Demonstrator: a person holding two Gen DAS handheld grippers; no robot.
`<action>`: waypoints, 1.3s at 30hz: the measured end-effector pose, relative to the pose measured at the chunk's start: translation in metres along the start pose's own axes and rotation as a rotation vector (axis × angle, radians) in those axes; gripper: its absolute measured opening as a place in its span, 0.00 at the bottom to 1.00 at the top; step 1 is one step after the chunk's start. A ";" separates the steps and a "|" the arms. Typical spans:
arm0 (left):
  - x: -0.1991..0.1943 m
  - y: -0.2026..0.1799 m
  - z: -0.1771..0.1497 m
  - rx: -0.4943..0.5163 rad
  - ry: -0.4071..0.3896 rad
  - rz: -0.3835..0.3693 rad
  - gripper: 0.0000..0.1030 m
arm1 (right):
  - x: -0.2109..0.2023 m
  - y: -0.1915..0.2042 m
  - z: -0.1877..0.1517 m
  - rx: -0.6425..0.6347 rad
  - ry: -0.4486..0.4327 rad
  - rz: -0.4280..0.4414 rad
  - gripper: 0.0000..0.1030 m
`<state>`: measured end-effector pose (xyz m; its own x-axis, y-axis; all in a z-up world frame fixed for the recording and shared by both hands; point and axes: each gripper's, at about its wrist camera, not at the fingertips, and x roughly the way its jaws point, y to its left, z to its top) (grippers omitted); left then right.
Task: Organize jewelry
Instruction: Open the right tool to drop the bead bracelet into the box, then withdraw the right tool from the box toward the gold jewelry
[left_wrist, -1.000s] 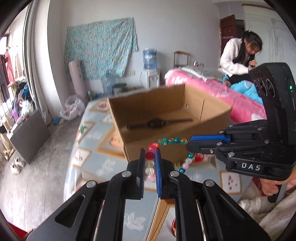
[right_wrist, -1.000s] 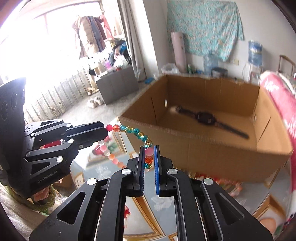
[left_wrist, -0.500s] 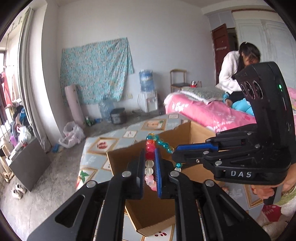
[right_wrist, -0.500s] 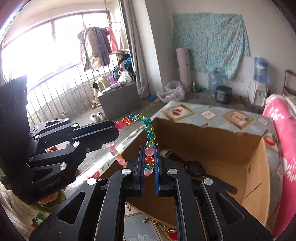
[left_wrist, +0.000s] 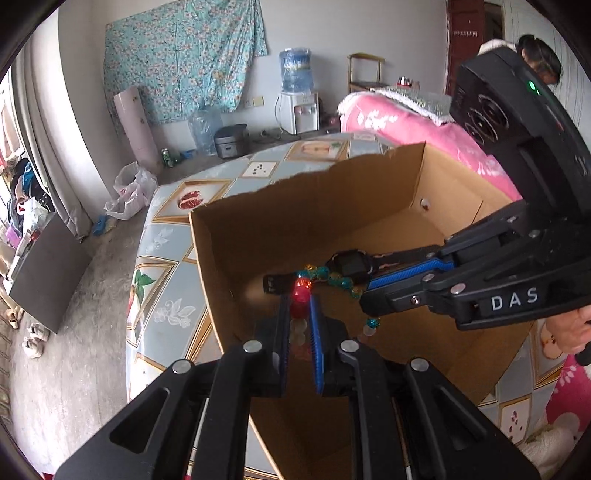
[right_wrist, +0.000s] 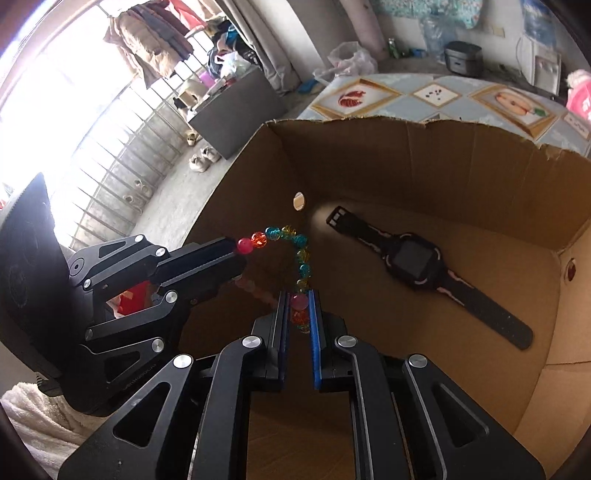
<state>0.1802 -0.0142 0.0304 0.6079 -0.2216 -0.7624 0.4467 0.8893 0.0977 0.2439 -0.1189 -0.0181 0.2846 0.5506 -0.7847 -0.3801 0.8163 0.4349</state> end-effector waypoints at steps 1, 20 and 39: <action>0.001 -0.001 0.000 0.010 0.003 0.010 0.10 | 0.001 -0.002 0.001 0.009 0.000 0.003 0.11; -0.065 0.008 -0.025 -0.034 -0.156 0.076 0.40 | -0.073 0.001 -0.026 0.040 -0.329 -0.012 0.43; -0.073 -0.041 -0.110 -0.047 -0.083 0.044 0.76 | -0.079 0.022 -0.126 0.065 -0.392 0.159 0.61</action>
<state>0.0451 0.0094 0.0111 0.6791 -0.2127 -0.7026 0.3882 0.9164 0.0978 0.1021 -0.1664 -0.0021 0.5445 0.6850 -0.4841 -0.3937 0.7183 0.5736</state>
